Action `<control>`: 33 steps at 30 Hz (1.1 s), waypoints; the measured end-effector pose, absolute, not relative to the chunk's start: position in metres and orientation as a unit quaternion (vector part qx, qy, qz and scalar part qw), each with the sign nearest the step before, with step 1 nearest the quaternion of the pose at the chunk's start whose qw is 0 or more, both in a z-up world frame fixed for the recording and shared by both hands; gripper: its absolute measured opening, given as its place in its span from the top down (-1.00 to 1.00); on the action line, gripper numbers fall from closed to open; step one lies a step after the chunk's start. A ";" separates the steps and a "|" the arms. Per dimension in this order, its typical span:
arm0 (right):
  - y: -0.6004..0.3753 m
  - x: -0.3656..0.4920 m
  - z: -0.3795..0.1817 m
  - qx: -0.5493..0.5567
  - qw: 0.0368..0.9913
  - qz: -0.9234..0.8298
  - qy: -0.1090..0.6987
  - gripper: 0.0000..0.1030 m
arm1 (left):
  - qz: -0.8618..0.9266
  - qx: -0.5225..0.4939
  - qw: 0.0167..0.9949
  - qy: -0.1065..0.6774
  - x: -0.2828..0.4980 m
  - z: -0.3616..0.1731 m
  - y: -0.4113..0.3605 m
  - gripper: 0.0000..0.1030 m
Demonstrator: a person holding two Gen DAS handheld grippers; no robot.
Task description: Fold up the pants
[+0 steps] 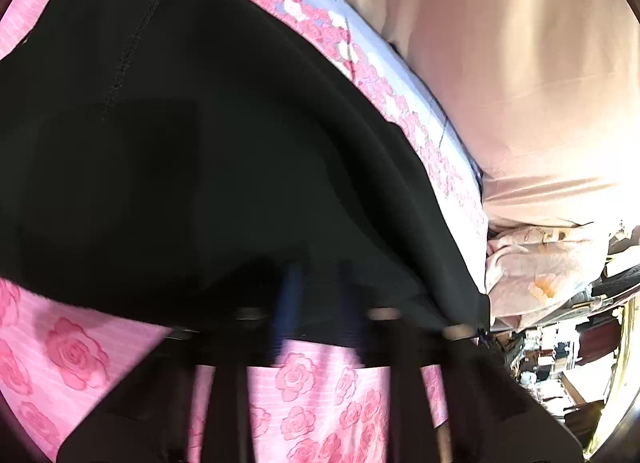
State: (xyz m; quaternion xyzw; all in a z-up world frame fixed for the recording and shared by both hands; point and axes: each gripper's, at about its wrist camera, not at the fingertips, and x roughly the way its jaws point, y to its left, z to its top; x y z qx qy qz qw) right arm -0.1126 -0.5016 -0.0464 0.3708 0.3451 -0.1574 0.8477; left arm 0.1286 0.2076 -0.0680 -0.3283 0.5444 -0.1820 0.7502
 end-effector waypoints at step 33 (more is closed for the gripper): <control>-0.351 -0.120 0.010 0.225 0.898 -0.208 0.316 0.22 | -0.019 -0.243 0.833 0.497 0.111 0.007 0.340 0.86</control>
